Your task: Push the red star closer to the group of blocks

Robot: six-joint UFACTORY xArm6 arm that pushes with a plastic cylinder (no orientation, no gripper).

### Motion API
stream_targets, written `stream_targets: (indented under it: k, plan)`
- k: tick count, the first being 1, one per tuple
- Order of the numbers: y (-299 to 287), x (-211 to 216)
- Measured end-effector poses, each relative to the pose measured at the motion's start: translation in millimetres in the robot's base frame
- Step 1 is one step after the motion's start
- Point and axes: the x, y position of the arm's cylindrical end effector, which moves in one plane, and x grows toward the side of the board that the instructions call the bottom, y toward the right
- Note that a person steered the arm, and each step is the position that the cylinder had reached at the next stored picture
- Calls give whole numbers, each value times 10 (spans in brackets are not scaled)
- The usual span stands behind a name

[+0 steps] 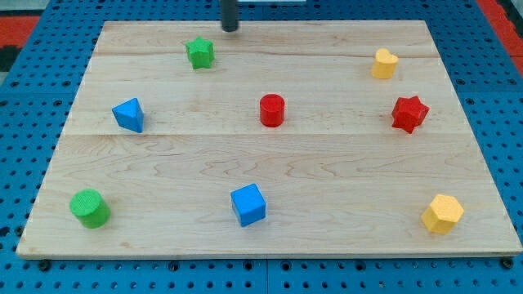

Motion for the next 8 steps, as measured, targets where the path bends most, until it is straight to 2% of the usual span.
stream_targets:
  k: [1, 2, 3, 4, 5, 6, 7, 8]
  plan:
    - [-538, 448]
    - [49, 729]
    - [1277, 904]
    - [1744, 1113]
    - [1238, 609]
    - [826, 677]
    - [1529, 1150]
    - [1753, 1254]
